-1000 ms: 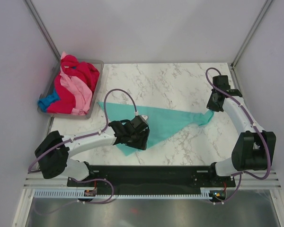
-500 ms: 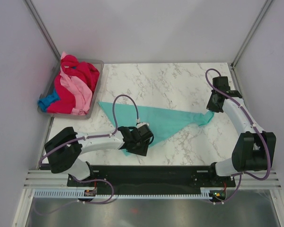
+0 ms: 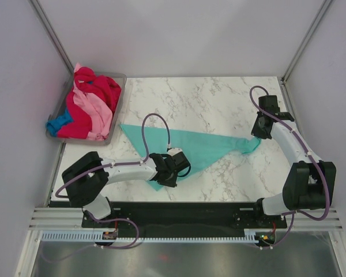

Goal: Fold and stack the t-shirts

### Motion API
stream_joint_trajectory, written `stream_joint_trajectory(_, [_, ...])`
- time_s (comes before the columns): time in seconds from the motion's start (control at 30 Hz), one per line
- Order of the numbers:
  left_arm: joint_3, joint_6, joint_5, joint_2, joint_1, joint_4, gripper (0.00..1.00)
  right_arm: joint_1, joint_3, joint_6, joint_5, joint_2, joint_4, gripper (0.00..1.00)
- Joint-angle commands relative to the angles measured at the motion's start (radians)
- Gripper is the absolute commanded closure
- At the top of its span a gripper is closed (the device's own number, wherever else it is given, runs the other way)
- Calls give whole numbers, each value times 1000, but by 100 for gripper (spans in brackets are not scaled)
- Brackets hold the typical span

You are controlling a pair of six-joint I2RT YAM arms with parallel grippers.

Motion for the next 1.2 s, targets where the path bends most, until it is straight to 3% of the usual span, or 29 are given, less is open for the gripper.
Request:
stream_joint_trajectory(0.0, [42, -27, -64, 35, -3, 65, 74, 1, -11, -5, -8, -32, 28, 100])
stream_joint_trajectory(0.03, [46, -25, -63, 40, -3, 66, 79, 1, -11, -3, -8, -29, 31, 100])
stream_joint_trajectory(0.07, [56, -24, -60, 40, -3, 65, 90, 1, -14, -3, -7, -30, 30, 100])
stream_joint_trajectory(0.13, [64, -24, -49, 37, -3, 65, 98, 1, -17, -5, -10, -32, 30, 100])
stream_joint_trajectory(0.4, [96, -27, 23, -59, -4, 45, 98, 1, -37, 4, -30, -70, 24, 100])
stream_joint_trajectory(0.6, [214, 34, -47, -251, -7, -122, 98, 1, -17, 32, -71, -159, -16, 100])
stream_joint_trajectory(0.77, [447, 116, -165, -409, -6, -341, 98, -1, 51, 46, -180, -383, -5, 100])
stream_joint_trajectory(0.9, [616, 235, -247, -535, -6, -417, 98, 1, 160, 49, -194, -559, -19, 100])
stream_joint_trajectory(1.17, [868, 499, -272, -714, -6, -365, 98, 1, 394, 98, 25, -897, -39, 100])
